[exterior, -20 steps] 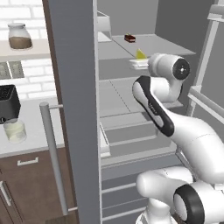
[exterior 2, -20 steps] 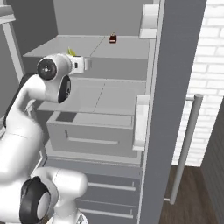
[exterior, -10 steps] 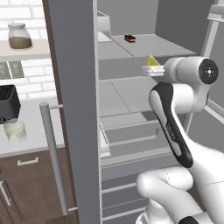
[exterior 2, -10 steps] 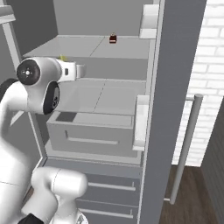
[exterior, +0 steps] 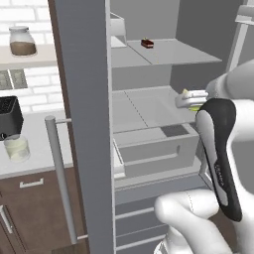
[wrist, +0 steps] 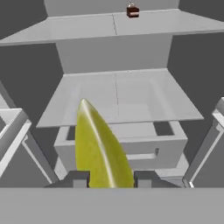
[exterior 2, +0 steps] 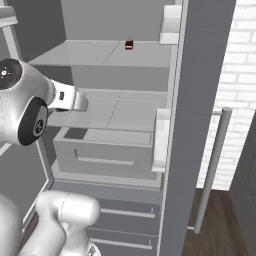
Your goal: Grab a lemon wedge from the fridge and one ice cube from the ice bowl, and put them in the glass of lemonade.
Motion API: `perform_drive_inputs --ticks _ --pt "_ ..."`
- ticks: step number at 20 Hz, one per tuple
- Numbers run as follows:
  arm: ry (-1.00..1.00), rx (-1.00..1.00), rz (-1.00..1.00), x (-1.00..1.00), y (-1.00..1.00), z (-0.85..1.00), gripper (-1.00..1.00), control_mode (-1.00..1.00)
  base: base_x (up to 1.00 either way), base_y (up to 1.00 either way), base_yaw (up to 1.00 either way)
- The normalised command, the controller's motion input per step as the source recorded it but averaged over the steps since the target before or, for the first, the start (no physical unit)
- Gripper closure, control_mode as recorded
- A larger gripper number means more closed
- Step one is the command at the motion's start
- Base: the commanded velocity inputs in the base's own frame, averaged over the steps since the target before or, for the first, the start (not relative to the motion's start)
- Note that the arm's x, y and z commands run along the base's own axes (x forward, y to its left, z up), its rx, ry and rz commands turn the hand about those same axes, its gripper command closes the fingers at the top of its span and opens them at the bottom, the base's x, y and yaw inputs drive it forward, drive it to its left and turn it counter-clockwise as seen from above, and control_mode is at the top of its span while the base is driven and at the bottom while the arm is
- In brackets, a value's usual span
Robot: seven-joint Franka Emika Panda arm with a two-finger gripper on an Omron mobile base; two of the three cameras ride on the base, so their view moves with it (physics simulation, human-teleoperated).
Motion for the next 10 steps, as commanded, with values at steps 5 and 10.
perform_drive_inputs --ticks 5,10 --pt "0.11 0.00 0.00 -0.69 -0.01 -0.24 1.00 -1.00 0.00 0.00 0.00" --pt "0.12 0.00 0.00 -0.47 0.00 -0.18 1.00 1.00 -0.17 0.00 0.00"
